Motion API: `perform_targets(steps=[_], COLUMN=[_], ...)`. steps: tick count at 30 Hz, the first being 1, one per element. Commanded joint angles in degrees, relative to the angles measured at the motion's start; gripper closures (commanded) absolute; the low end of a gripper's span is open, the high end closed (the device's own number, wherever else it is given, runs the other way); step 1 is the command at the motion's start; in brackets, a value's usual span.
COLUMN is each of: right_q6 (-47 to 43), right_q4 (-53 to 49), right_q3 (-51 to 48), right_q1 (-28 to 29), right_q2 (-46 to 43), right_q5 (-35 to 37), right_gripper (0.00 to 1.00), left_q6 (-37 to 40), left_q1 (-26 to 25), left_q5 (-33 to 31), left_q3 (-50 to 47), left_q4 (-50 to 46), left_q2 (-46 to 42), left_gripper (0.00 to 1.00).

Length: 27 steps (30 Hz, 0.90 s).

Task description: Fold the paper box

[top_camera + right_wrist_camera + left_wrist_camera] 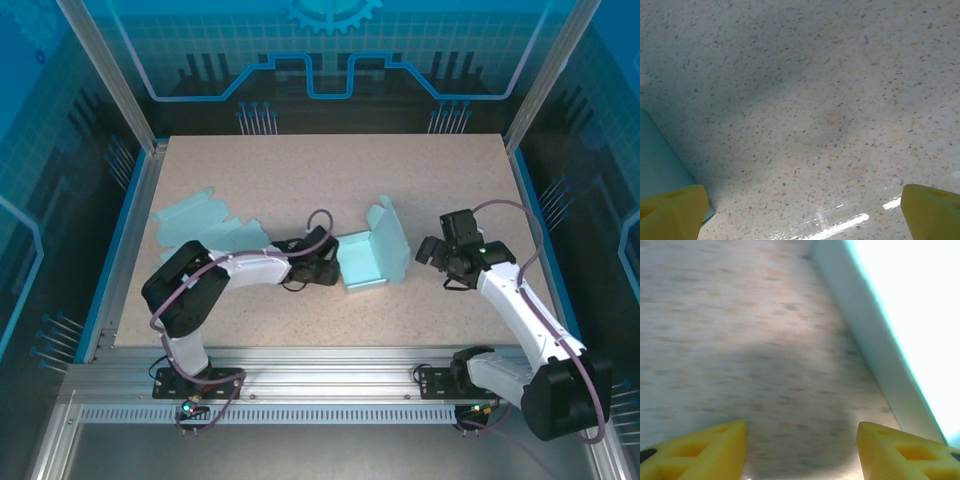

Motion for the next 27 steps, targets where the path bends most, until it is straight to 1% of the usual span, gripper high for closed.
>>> perform_targets(steps=[1,4,6,11,13,15,18,22,25,27], right_q6=[0.04,-0.01,0.41,2.08,2.80,3.35,3.80,3.68,3.52,3.44], right_q4=[-2.05,-3.15,-3.68,-4.83,-4.85,-4.46,-4.52,-4.92,-4.92,-4.76], right_q3=[0.14,0.01,-0.31,-1.74,-2.74,-3.74,-5.07,-5.21,-4.68,-4.49], right_q1=[-1.78,-2.54,-2.90,-3.00,-2.98,-3.00,-3.01,-2.97,-3.05,-3.08], right_q2=[-1.57,-2.87,-3.57,-5.33,-6.33,-7.39,-9.14,-10.62,-10.80,-10.76], right_q5=[1.48,2.96,3.58,3.52,2.65,1.54,1.17,1.70,1.57,1.26], right_gripper=[0.00,0.00,0.00,0.00,0.00,0.00,0.00,0.00,0.00,0.00], left_q6=[-3.42,-2.31,-1.07,3.68,6.06,8.59,14.47,25.66,29.31,30.26], left_q1=[-4.45,-4.95,-4.95,-4.00,-2.48,-0.78,1.94,4.24,4.96,5.03], left_q5=[11.83,14.16,13.69,7.54,5.25,3.98,1.87,2.83,4.75,5.44], left_q3=[0.39,-1.92,-3.56,-2.97,-0.92,0.79,4.70,10.23,14.62,16.83], left_q4=[6.85,11.53,11.92,4.76,1.61,0.64,-0.68,-0.67,-2.28,-2.31], left_q2=[3.04,1.05,-1.47,-7.79,-9.06,-9.66,-8.14,-2.56,1.90,4.39], left_gripper=[0.40,0.41,0.41,0.41,0.41,0.41,0.39,0.39,0.39,0.38])
